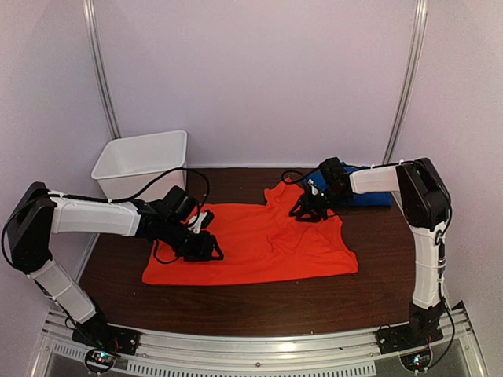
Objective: Fold and stack the mixed laundry pile
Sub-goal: Adjust the 1/3-folded shirt at the center of the board, then move the 1/3-folded T-shirt to the center of the board.
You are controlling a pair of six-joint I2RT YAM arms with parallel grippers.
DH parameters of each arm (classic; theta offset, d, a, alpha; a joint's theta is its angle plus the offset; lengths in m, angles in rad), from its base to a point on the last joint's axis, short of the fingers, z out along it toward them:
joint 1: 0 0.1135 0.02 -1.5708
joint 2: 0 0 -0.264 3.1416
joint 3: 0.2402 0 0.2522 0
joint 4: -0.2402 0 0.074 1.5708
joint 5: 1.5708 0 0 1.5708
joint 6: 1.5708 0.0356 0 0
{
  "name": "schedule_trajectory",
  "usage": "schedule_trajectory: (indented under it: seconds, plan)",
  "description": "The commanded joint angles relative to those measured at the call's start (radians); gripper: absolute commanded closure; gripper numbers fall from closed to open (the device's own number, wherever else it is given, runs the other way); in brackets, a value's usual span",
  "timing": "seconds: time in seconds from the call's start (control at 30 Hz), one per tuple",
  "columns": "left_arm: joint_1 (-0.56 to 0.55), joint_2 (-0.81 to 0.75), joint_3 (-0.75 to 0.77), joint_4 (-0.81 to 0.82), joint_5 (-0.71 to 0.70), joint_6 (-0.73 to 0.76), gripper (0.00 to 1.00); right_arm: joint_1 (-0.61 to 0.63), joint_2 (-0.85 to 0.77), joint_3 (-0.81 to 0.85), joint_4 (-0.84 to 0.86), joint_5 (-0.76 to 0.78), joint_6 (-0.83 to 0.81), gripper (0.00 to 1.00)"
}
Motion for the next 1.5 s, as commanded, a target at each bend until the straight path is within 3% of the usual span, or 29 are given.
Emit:
schedule_trajectory:
  seconds: [0.0, 0.27, 0.4, 0.53, 0.77, 1.17, 1.3, 1.4, 1.47]
  plan:
    - [0.002, -0.062, -0.004, -0.033, -0.019, 0.047, 0.50, -0.014, -0.068, 0.038, -0.051, -0.014, -0.038, 0.65]
    - [0.048, -0.209, -0.122, -0.106, 0.013, 0.076, 0.50, -0.012, -0.359, -0.217, -0.240, 0.001, -0.192, 0.61]
    - [0.107, -0.242, -0.200, -0.118, 0.020, 0.055, 0.50, -0.011, -0.463, -0.386, -0.226, 0.004, -0.191, 0.62]
    - [0.171, -0.216, -0.240, -0.115, 0.007, 0.051, 0.51, -0.013, -0.457, -0.505, -0.177, 0.055, -0.182, 0.64]
    - [0.179, -0.163, -0.271, -0.150, -0.004, 0.050, 0.55, -0.017, -0.422, -0.628, -0.164, 0.128, -0.188, 0.66]
    - [0.110, -0.482, -0.502, -0.286, 0.066, -0.147, 0.58, 0.056, -0.675, -0.860, -0.242, 0.114, -0.099, 0.66]
    - [0.110, -0.595, -0.492, -0.336, 0.061, -0.175, 0.57, 0.095, -0.768, -0.867, -0.286, 0.070, -0.059, 0.64]
    - [0.109, -0.632, -0.391, -0.310, 0.031, -0.161, 0.52, 0.065, -0.780, -0.758, -0.351, 0.094, -0.088, 0.61]
    - [0.111, -0.585, -0.284, -0.305, -0.012, -0.121, 0.42, -0.006, -0.759, -0.663, -0.372, 0.091, -0.115, 0.60]
